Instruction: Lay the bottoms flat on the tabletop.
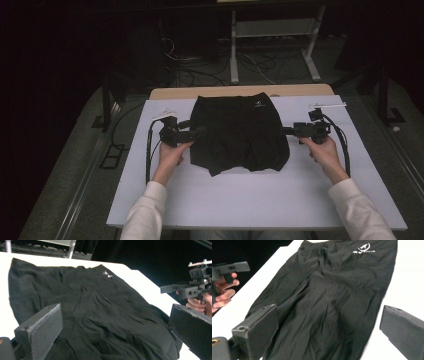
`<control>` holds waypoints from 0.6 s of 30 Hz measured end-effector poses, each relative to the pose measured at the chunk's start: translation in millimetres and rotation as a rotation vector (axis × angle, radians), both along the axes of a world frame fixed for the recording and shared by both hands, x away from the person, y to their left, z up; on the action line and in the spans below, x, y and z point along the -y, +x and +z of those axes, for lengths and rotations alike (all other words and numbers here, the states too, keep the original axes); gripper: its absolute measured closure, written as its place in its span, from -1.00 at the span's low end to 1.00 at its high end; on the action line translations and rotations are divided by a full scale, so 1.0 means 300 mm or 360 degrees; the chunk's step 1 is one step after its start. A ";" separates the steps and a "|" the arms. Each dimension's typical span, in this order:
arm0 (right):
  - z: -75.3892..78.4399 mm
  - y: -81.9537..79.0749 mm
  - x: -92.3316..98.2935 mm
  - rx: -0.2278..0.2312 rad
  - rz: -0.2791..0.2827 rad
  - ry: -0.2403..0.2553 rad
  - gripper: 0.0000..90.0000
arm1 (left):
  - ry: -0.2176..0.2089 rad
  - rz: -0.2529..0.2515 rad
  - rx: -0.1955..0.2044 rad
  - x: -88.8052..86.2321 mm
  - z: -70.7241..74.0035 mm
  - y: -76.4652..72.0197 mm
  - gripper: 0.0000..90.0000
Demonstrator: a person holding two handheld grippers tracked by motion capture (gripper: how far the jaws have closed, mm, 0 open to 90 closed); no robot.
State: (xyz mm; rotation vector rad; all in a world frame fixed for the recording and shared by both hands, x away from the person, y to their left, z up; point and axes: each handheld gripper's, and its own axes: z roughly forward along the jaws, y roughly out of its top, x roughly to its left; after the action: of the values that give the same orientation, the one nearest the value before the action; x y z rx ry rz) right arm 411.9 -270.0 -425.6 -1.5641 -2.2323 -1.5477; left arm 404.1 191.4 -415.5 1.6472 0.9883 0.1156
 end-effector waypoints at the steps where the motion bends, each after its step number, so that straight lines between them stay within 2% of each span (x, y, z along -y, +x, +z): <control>1: -0.003 -0.012 0.007 0.0001 -0.0015 0.0012 -0.96 | 0.0012 -0.0006 0.0004 0.006 -0.001 -0.012 -1.00; 4: -0.012 -0.062 0.030 0.0000 -0.0048 0.0014 -0.96 | 0.0014 -0.0041 0.0003 0.025 -0.002 -0.035 -1.00; 10: -0.020 -0.125 0.062 0.0014 -0.0071 -0.0008 -0.96 | 0.0000 -0.0117 0.0035 0.070 0.007 -0.085 -1.00; 15: -0.056 -0.171 0.085 -0.0036 -0.0079 -0.0075 -0.96 | 0.0017 -0.0172 0.0042 0.102 0.008 -0.115 -1.00; 18: -0.059 -0.201 0.094 -0.0045 -0.0078 -0.0078 -0.96 | 0.0038 -0.0210 0.0042 0.126 0.004 -0.134 -1.00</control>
State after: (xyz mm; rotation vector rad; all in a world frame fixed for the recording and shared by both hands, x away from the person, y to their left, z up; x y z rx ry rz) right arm 351.6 -298.2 -443.3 -1.6548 -2.2505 -1.4832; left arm 363.8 153.6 -414.3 1.7236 0.8588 0.0603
